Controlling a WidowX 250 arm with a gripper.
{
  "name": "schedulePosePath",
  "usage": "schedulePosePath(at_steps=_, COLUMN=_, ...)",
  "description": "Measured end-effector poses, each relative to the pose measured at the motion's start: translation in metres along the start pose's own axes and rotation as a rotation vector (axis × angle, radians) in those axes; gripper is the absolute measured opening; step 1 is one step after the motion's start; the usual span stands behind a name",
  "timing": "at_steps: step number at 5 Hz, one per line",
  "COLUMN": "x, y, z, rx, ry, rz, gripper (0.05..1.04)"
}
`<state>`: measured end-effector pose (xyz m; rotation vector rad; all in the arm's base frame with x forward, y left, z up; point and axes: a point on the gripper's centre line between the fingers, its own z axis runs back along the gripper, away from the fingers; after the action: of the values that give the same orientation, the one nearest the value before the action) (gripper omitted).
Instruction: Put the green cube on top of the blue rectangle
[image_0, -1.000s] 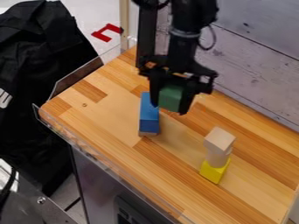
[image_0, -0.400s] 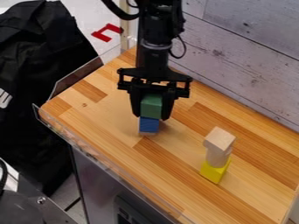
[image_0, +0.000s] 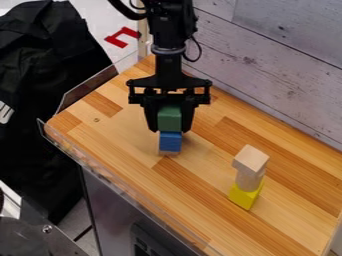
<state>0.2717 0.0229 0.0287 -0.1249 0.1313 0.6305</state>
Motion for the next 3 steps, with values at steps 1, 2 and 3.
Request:
schedulePosePath(at_steps=1, x=0.0029, y=-0.0016, z=-0.0049, rx=-0.011, ry=0.015, rz=0.010, gripper=0.604)
schedulePosePath(at_steps=2, x=0.0074, y=-0.0033, z=-0.0056, rx=-0.022, ry=0.016, rz=0.010, gripper=0.604)
schedulePosePath(at_steps=3, x=0.0106, y=-0.0048, z=-0.0073, rx=-0.024, ry=0.020, rz=0.002, gripper=0.648)
